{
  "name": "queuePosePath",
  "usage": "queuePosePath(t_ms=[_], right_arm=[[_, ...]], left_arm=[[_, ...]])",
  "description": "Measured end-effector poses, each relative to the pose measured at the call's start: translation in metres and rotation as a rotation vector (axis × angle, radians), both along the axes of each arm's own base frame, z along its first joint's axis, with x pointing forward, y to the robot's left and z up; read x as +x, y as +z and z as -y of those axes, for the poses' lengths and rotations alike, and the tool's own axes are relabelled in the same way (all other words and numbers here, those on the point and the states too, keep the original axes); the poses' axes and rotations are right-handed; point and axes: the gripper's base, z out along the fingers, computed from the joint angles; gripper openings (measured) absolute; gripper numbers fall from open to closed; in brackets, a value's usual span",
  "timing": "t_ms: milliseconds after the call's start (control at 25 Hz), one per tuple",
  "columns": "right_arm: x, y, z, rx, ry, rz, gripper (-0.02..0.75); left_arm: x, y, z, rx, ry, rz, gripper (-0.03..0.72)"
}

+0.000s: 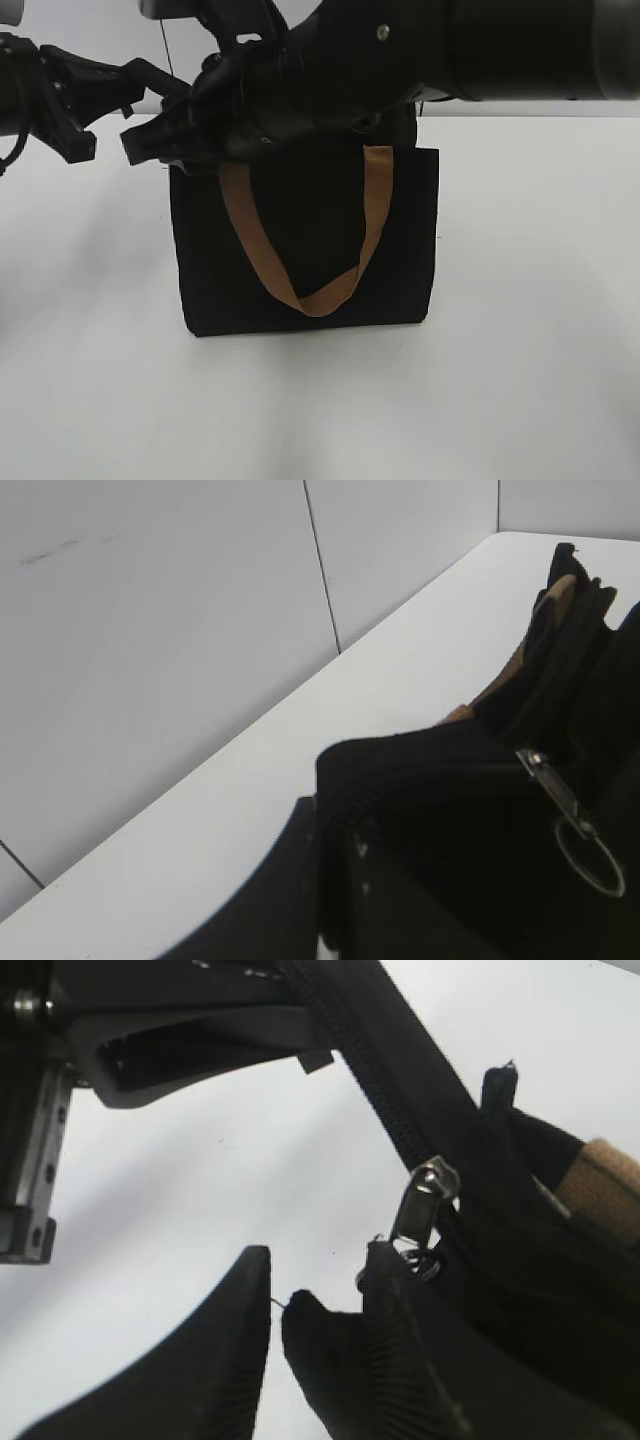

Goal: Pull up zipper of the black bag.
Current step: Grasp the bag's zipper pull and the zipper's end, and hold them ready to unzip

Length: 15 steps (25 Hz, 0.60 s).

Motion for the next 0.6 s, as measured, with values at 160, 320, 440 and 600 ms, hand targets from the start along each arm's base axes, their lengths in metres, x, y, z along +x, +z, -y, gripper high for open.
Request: queuePosePath(t_ms=[160,320,440,600], right_arm=[[0.001,-0.003,-0.001,0.009,-0.017,-0.025,0.242],[0.001,-0.004,-0.001,0.011,-0.019,-0.029,0.242],[0.000,-0.004,0.001,0.001,-0.017,-0.044,0.242],[0.008,-0.004,0.010,0.009,-0.058,-0.074,0.242]], left_arm=[[0.000,0.000,0.000,0.000,0.000,0.000,-0.008],[0.000,0.000,0.000,0.000,0.000,0.000,-0.008],[0.000,0.000,0.000,0.000,0.000,0.000,-0.008],[0.000,0.000,0.000,0.001,-0.001,0.000,-0.008]])
